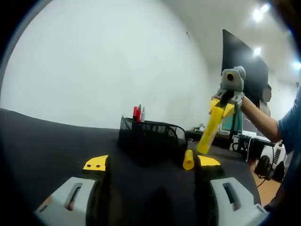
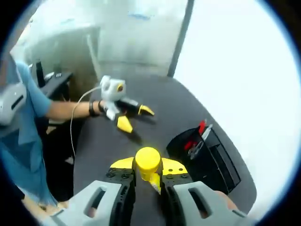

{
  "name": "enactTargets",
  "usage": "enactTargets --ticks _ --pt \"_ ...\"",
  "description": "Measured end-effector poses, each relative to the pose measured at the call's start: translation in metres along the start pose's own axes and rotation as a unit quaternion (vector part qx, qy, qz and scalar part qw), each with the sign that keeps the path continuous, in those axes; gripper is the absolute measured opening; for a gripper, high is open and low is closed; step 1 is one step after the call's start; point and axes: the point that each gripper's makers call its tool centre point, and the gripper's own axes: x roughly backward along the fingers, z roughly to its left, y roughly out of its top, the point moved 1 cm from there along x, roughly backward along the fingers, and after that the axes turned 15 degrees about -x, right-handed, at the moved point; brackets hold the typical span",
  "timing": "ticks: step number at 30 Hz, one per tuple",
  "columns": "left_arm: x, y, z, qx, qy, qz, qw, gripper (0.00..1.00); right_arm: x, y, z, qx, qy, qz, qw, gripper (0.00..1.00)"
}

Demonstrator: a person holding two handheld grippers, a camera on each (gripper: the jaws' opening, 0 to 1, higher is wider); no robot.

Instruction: Pick up pens and glue sticks and place them into the holder.

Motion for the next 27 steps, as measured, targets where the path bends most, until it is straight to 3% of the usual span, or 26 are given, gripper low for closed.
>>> enactTargets --ticks 10,11,17,27 --pt "0.000 0.001 -0.001 0.002 -0.001 -0.004 1.0000 0.71 -0.004 0.027 -0.029 -0.059 -0.042 -0.052 0.9960 0.16" --pt "-0.001 0.001 -0.002 0.001 -0.001 -0.004 1.0000 0.71 -0.005 0.030 -0.037 -0.075 -0.059 -0.058 0.9937 0.16" --pt "-0.001 0.000 -0.004 -0.004 -0.004 0.000 1.0000 0.71 -0.011 0.043 -0.070 -0.119 -0.078 -0.077 0.9868 0.16" --pt "-0.001 -0.001 -0.006 -0.012 -0.011 0.005 0.9999 0.71 -0.035 0.057 -0.088 -0.178 -0.124 -0.108 0.9701 0.16"
